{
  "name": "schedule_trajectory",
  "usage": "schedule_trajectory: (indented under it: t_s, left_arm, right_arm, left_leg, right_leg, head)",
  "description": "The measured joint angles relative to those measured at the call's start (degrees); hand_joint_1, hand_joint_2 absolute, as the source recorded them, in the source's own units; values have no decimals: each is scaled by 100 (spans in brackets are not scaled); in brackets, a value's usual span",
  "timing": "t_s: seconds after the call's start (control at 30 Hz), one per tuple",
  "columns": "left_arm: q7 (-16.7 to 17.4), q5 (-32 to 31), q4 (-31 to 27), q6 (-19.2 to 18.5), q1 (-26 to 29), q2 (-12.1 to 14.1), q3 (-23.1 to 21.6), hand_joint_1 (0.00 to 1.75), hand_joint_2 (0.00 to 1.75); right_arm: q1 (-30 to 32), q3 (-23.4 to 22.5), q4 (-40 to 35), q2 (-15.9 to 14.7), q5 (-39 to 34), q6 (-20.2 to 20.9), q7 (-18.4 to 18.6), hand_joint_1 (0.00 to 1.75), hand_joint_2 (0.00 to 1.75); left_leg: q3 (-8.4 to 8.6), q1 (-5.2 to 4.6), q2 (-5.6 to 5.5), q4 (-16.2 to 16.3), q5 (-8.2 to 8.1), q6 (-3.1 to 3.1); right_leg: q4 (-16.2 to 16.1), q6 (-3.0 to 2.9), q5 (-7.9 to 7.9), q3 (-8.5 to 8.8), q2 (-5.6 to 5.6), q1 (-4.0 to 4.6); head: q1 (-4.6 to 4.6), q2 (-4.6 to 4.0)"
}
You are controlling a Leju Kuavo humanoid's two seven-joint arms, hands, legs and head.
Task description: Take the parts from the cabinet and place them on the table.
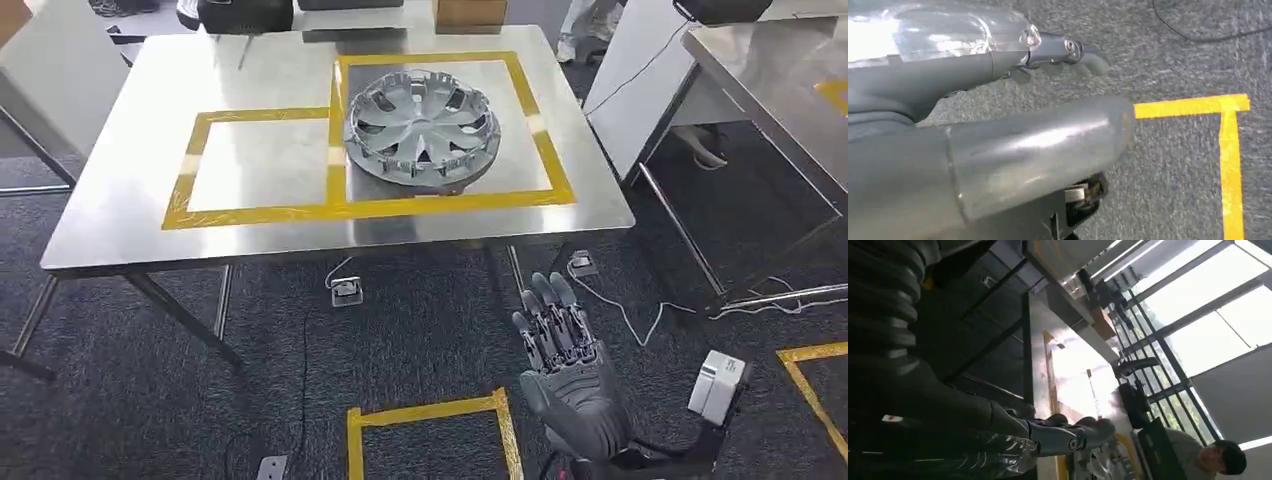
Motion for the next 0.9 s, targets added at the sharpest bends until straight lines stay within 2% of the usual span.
schedule_trajectory:
  t_s: [0.03, 0.07, 0.1, 0.13, 0.17, 0.2, 0.23, 0.27, 0.3, 0.4, 0.43, 0.47, 0.5, 0.57, 0.6, 0.63, 0.67, 0.73, 0.77, 0.8, 0.83, 0.9]
  left_arm:
    - [-7, 0, 0, 0, 1, 9, 0, 0, 0]
    - [-9, 2, 2, 0, 4, 18, 0, 0, 0]
    - [-9, 2, 2, -2, 6, 20, 0, 0, 0]
    - [-9, 2, 2, -2, 5, 22, 0, 0, 0]
    - [-11, 2, 2, -2, 5, 26, 0, 0, 0]
    - [-11, 2, 2, -2, 4, 33, 0, 0, 0]
    - [-11, 2, 2, -4, 2, 37, -2, 0, 0]
    - [-11, 2, 0, -4, -7, 42, -2, 0, 0]
    - [-13, 2, 0, -4, -10, 44, 0, 0, 0]
    - [-15, 2, 0, -7, 3, 50, 0, 0, 0]
    - [-13, 2, 0, -17, -1, 39, 0, 0, 0]
    - [-11, 2, 0, -22, -18, 46, 0, 0, 0]
    - [-4, 2, 0, -24, -23, 41, 0, 0, 0]
    - [-2, 2, 0, -28, -20, 42, 0, 0, 0]
    - [2, 4, 0, -31, -18, 42, 0, 0, 0]
    - [4, 4, 0, -31, -12, 44, 0, 0, 0]
    - [4, 4, 0, -33, -11, 44, 0, 0, 0]
    - [4, 4, 0, -39, -13, 39, 0, 0, 0]
    - [4, 4, 0, -39, -13, 35, 0, 0, 0]
    - [4, 9, -2, -39, -14, 24, 0, 0, 0]
    - [2, 18, -2, -37, -15, 18, 0, 0, 0]
    - [2, 46, 0, -28, -11, 15, 0, 0, 0]
  right_arm:
    - [14, 0, 15, -4, -2, -28, 0, 0, 175]
    - [28, 7, 28, -7, 2, -59, -2, 0, 175]
    - [27, 9, 37, -13, 4, -89, -2, 0, 175]
    - [28, 9, 48, -15, 7, -118, -2, 0, 175]
    - [30, 7, 63, -22, 6, -148, -2, 0, 175]
    - [35, 7, 74, -35, 2, -188, -2, 0, 175]
    - [42, 4, 90, -39, 0, -245, -2, 0, 175]
    - [54, -6, 107, -46, -13, -291, -2, 0, 175]
    - [63, -18, 122, -50, -22, -321, -2, 0, 175]
    - [94, -22, 175, -92, -67, -376, -7, 0, 175]
    - [115, -30, 199, -109, -140, -413, -7, 0, 175]
    - [139, -41, 227, -118, -222, -446, -15, 0, 175]
    - [159, -74, 280, -136, -370, -437, -57, 0, 175]
    - [220, -138, 454, -140, -636, -341, -188, 0, 175]
    - [246, -168, 551, -142, -711, -282, -243, 0, 175]
    - [255, -186, 639, -142, -752, -253, -286, 0, 175]
    - [268, -212, 712, -142, -763, -234, -302, 0, 175]
    - [284, -256, 815, -142, -835, -229, -304, 0, 175]
    - [287, -293, 881, -142, -918, -216, -310, 0, 175]
    - [286, -328, 940, -142, -992, -173, -336, 0, 175]
    - [292, -354, 994, -142, -1047, -116, -376, 0, 175]
    - [302, -369, 1113, -144, -1104, -30, -415, 0, 175]
  left_leg:
    - [-117, 20, 0, 410, -289, -25]
    - [-234, 34, 1, 852, -530, -48]
    - [-303, 40, 2, 1184, -623, -73]
    - [-270, 48, 8, 1284, -543, -92]
    - [-129, 57, 15, 1164, -358, -109]
    - [134, 70, 20, 822, -131, -126]
    - [506, 90, 28, 289, 36, -142]
    - [721, 95, 24, -145, -110, -143]
    - [843, 56, 2, -329, -152, -102]
    - [800, 28, -2, -313, -105, 1]
    - [747, 61, 8, -359, -46, 90]
    - [726, 73, 10, -361, -5, 155]
    - [668, 73, 12, -362, 35, 217]
    - [545, 62, 14, -358, 129, 255]
    - [477, 55, 16, -353, 180, 257]
    - [419, 46, 18, -350, 223, 253]
    - [362, 38, 19, -347, 267, 252]
    - [275, 15, 11, -347, 355, 228]
    - [258, 13, 6, -347, 392, 215]
    - [235, -12, 4, -342, 429, 180]
    - [211, 4, 10, -346, 486, 139]
    - [176, 42, 26, -372, 583, 59]
  right_leg:
    - [38, 21, 18, -70, -4, 2]
    - [84, 22, 40, -147, -15, 2]
    - [138, 34, 68, -234, -21, -2]
    - [192, 48, 86, -318, -22, -11]
    - [250, 68, 104, -400, -21, -25]
    - [320, 85, 114, -487, -18, -38]
    - [399, 101, 119, -559, -10, -53]
    - [463, 131, 121, -624, -9, -58]
    - [509, 171, 136, -690, -6, -43]
    - [509, 278, 245, -698, 2, -62]
    - [518, 308, 237, -725, 19, -57]
    - [607, 351, 54, -784, 27, -76]
    - [892, 389, -242, -863, 30, -92]
    - [1730, 452, -800, -1084, 29, -110]
    - [2092, 466, -952, -1149, 30, -113]
    - [2225, 466, -929, -1120, 30, -114]
    - [2122, 453, -765, -983, 30, -117]
    - [1268, 385, -334, -408, 31, -107]
    - [699, 324, -227, -39, 35, -91]
    - [321, 272, -345, 157, 38, -64]
    - [196, 268, -347, 209, 42, -53]
    - [203, 229, -307, 157, 59, -15]
  head:
    - [-48, 2]
    - [-37, 2]
    - [-34, 2]
    - [-39, 2]
    - [-32, 2]
    - [-30, 2]
    - [-24, 2]
    - [-13, 2]
    - [-10, 2]
    - [-8, 2]
    - [-15, 2]
    - [-26, 2]
    - [36, 2]
    - [55, 2]
    - [64, 2]
    - [64, 2]
    - [73, 2]
    - [77, 2]
    - [86, 2]
    - [88, 2]
    - [68, 2]
    - [70, 2]
